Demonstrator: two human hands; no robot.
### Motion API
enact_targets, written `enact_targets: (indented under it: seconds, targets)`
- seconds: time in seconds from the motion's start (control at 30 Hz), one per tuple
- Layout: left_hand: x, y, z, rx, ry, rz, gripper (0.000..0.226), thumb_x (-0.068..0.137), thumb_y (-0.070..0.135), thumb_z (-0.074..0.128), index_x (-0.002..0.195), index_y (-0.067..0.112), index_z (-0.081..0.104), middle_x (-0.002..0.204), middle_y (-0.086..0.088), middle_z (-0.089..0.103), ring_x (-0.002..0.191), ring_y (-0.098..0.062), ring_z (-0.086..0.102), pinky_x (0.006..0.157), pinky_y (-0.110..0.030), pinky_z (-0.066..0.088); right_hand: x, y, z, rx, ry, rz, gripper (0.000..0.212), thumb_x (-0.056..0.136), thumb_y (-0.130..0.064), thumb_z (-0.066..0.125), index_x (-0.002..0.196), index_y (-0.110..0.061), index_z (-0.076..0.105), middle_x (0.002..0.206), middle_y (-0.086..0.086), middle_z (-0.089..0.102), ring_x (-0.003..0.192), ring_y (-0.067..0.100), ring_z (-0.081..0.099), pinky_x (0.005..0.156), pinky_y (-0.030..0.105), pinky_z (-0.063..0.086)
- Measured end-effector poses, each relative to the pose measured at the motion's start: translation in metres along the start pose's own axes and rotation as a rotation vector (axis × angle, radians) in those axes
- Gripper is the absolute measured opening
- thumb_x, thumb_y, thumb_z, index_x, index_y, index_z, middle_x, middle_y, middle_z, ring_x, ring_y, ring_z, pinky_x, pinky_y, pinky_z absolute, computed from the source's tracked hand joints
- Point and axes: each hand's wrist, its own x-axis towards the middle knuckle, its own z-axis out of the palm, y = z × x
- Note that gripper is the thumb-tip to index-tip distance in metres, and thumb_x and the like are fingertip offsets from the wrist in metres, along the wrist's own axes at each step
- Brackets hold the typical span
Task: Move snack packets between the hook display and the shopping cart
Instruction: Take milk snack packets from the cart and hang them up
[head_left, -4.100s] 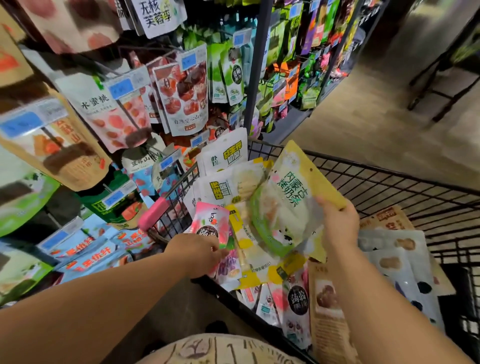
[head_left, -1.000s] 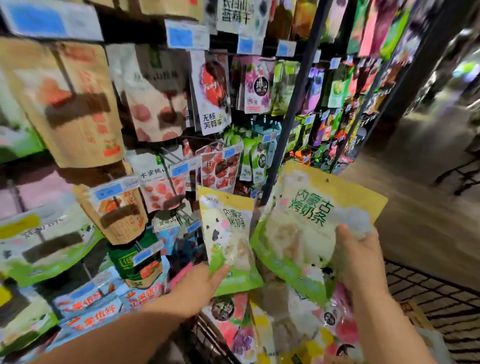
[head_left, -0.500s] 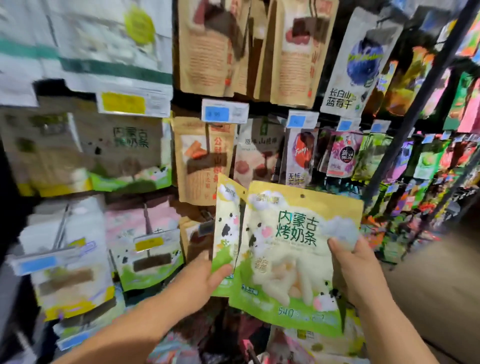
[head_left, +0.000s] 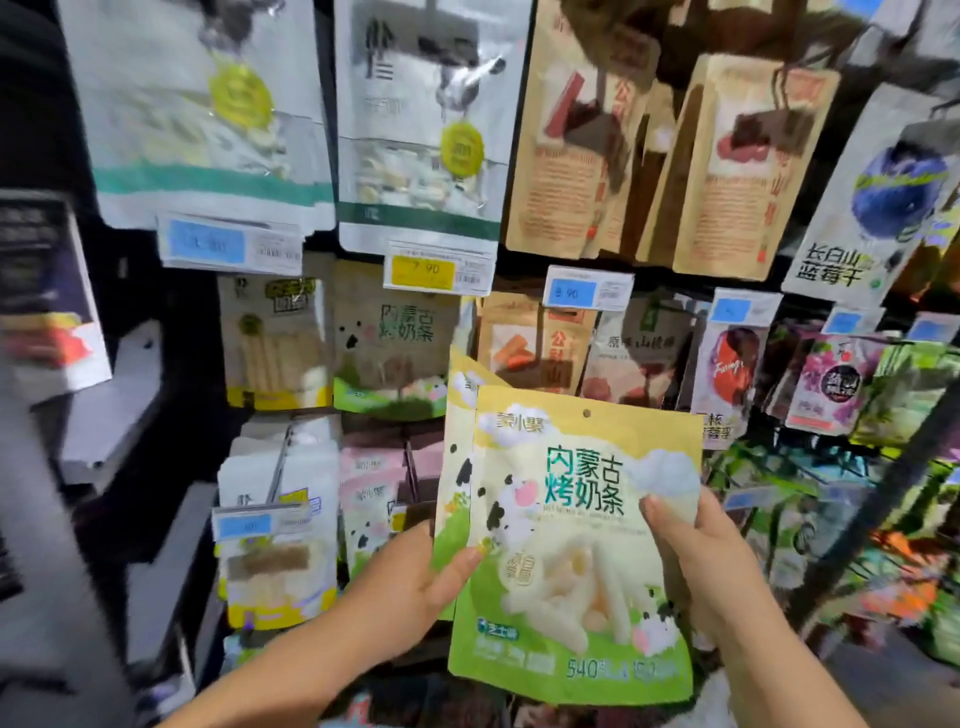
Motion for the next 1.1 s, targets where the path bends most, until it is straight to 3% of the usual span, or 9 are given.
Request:
enact_targets:
  seconds: [0.1,0.17,0.3,0.37,0.47,0.57,0.7,0.9,1.1]
  targets:
    - [-0.004,0.002,-0.015,-0.034,0.087,0.012,0.032,0.087,0.064,0.033,0.111,0.056,0.053,0.114,0.038,0.057,0.107,0.017,0.051,0.088,-0.006,0.040,0.002,-0.001,0.007,0.021,-0.170,0.065,0.086,0.053,-0.060,0.086,0.128,-0.029,0.055,0.121,-0.004,0.069,0.111,0.016,0.066,0.096,0.039,0.047]
    - [-0.003,0.004,-0.027,-0.031,0.139,-0.014,0.022,0.092,0.057,0.034,0.106,0.059,0.051,0.112,0.043,0.054,0.105,0.021,0.049,0.083,0.001,0.036,0.002,0.001,0.012,0.045,-0.212,0.104,0.100,0.040,-0.064,0.090,0.126,-0.024,0.057,0.120,-0.001,0.070,0.110,0.018,0.067,0.099,0.042,0.046]
    - [-0.003,0.005,-0.046,0.006,0.175,-0.051,0.020,0.087,0.053,0.036,0.105,0.060,0.043,0.107,0.042,0.051,0.099,0.025,0.047,0.077,0.004,0.033,0.005,0.006,0.035,0.127,-0.240,0.184,0.043,0.081,-0.026,0.070,0.120,-0.010,0.061,0.109,0.002,0.074,0.100,0.014,0.071,0.086,0.028,0.052]
    - [-0.004,0.000,-0.051,-0.006,0.174,-0.063,0.024,0.087,0.054,0.036,0.110,0.057,0.041,0.114,0.033,0.052,0.104,0.014,0.049,0.080,-0.002,0.035,0.007,0.007,0.046,0.100,-0.211,0.172,0.026,0.087,-0.028,0.064,0.111,-0.019,0.066,0.107,-0.001,0.075,0.096,0.011,0.071,0.083,0.028,0.052]
    - [-0.007,-0.006,-0.058,-0.075,0.216,-0.126,0.037,0.085,0.055,0.040,0.120,0.043,0.042,0.117,0.024,0.053,0.105,0.007,0.051,0.087,-0.011,0.040,0.016,0.010,0.057,-0.077,-0.179,0.122,0.057,0.064,-0.067,0.074,0.108,-0.031,0.069,0.112,-0.004,0.073,0.107,0.018,0.068,0.099,0.047,0.047]
    - [-0.014,-0.011,-0.065,-0.137,0.302,-0.176,0.027,0.090,0.044,0.046,0.116,0.040,0.043,0.111,0.029,0.050,0.101,0.009,0.050,0.077,0.004,0.035,0.026,0.010,0.066,-0.203,-0.169,0.095,0.057,0.068,-0.077,0.063,0.110,-0.040,0.066,0.111,-0.009,0.073,0.109,0.019,0.066,0.100,0.053,0.046]
    - [-0.026,-0.025,-0.078,-0.137,0.386,-0.251,0.040,0.087,0.048,0.044,0.124,0.031,0.049,0.108,0.030,0.051,0.100,0.005,0.051,0.070,0.005,0.032,0.036,0.002,0.088,-0.131,-0.156,0.067,0.020,0.092,-0.042,0.061,0.107,-0.031,0.069,0.106,-0.003,0.075,0.104,0.025,0.069,0.098,0.055,0.048]
    - [-0.050,-0.048,-0.095,-0.049,0.454,-0.365,0.036,0.095,0.037,0.047,0.125,0.021,0.057,0.110,0.007,0.058,0.101,-0.012,0.053,0.079,-0.022,0.037,0.052,0.000,0.114,-0.242,-0.121,-0.042,0.013,0.098,-0.034,0.055,0.105,-0.029,0.065,0.107,-0.009,0.072,0.104,0.015,0.066,0.094,0.039,0.049]
    - [-0.072,-0.048,-0.113,-0.062,0.533,-0.349,0.021,0.096,0.029,0.049,0.088,0.049,0.049,0.094,0.025,0.054,0.086,0.000,0.053,0.066,-0.004,0.032,0.060,0.001,0.126,-0.173,-0.087,-0.040,0.016,0.099,-0.028,0.054,0.108,-0.028,0.067,0.110,-0.008,0.073,0.108,0.016,0.066,0.101,0.046,0.047]
